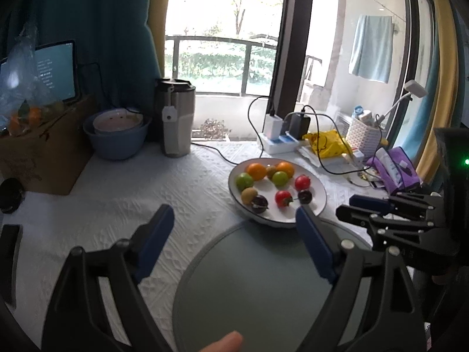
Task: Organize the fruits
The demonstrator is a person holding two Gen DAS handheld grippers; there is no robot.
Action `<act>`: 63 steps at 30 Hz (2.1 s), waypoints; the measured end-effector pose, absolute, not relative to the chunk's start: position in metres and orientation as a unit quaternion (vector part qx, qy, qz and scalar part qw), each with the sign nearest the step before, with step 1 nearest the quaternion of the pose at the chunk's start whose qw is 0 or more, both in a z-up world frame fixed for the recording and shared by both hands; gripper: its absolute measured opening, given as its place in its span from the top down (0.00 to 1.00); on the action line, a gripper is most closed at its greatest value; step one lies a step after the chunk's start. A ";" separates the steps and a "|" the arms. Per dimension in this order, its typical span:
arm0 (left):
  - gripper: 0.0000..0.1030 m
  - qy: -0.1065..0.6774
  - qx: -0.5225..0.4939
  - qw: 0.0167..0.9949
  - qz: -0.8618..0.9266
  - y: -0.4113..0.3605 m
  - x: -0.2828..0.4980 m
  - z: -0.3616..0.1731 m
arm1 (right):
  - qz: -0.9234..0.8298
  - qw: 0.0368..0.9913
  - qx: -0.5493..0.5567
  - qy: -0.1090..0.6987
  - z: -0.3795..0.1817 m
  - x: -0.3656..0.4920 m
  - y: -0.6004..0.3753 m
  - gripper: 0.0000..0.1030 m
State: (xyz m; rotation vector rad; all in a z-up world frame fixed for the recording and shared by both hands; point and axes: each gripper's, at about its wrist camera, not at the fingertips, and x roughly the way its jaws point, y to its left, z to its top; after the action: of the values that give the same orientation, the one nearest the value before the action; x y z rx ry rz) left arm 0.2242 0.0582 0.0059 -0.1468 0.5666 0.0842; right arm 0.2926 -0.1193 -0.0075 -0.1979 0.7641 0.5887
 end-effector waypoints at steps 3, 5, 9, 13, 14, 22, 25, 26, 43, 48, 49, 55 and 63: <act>0.16 0.275 -0.069 0.958 0.041 0.052 0.215 0.012 | 0.280 0.886 -0.096 0.357 0.002 0.281 -0.124 0.70; 0.16 0.273 -0.065 0.959 0.044 0.048 0.211 0.016 | 0.278 0.888 -0.094 0.355 0.007 0.274 -0.127 0.70; 0.16 0.269 -0.061 0.960 0.051 0.041 0.201 0.025 | 0.275 0.894 -0.098 0.340 0.020 0.259 -0.131 0.70; 0.16 0.257 -0.057 0.963 0.053 0.035 0.187 0.039 | 0.278 0.899 -0.098 0.325 0.035 0.243 -0.134 0.70; 0.16 0.254 -0.055 0.964 0.054 0.033 0.184 0.042 | 0.279 0.900 -0.098 0.322 0.039 0.239 -0.134 0.70; 0.16 0.223 -0.039 0.972 0.056 0.016 0.154 0.070 | 0.272 0.909 -0.099 0.300 0.065 0.209 -0.145 0.70; 0.16 0.214 -0.033 0.975 0.055 0.010 0.144 0.079 | 0.267 0.913 -0.099 0.293 0.074 0.198 -0.151 0.70; 0.16 0.212 -0.032 0.975 0.055 0.008 0.140 0.081 | 0.264 0.915 -0.099 0.287 0.078 0.193 -0.153 0.70; 0.10 0.151 0.008 0.983 0.100 -0.005 0.085 0.115 | 0.215 0.951 -0.054 0.213 0.129 0.143 -0.195 0.33; 0.08 0.151 0.000 0.983 0.103 0.002 0.081 0.116 | 0.208 0.955 -0.052 0.204 0.132 0.138 -0.199 0.32; 0.08 0.150 0.000 0.983 0.105 0.003 0.080 0.116 | 0.208 0.955 -0.053 0.203 0.133 0.137 -0.199 0.32; 0.08 0.152 -0.002 0.983 0.101 0.004 0.080 0.115 | 0.208 0.957 -0.052 0.197 0.135 0.133 -0.197 0.32; 0.08 0.151 -0.005 0.983 0.100 0.005 0.078 0.114 | 0.209 0.957 -0.052 0.195 0.136 0.132 -0.196 0.32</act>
State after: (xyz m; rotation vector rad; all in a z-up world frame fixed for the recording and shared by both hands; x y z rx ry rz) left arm 0.0785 0.0048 0.1142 -0.0103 0.3047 0.2021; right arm 0.1321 -0.1955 0.1358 -0.1048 0.3956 0.4235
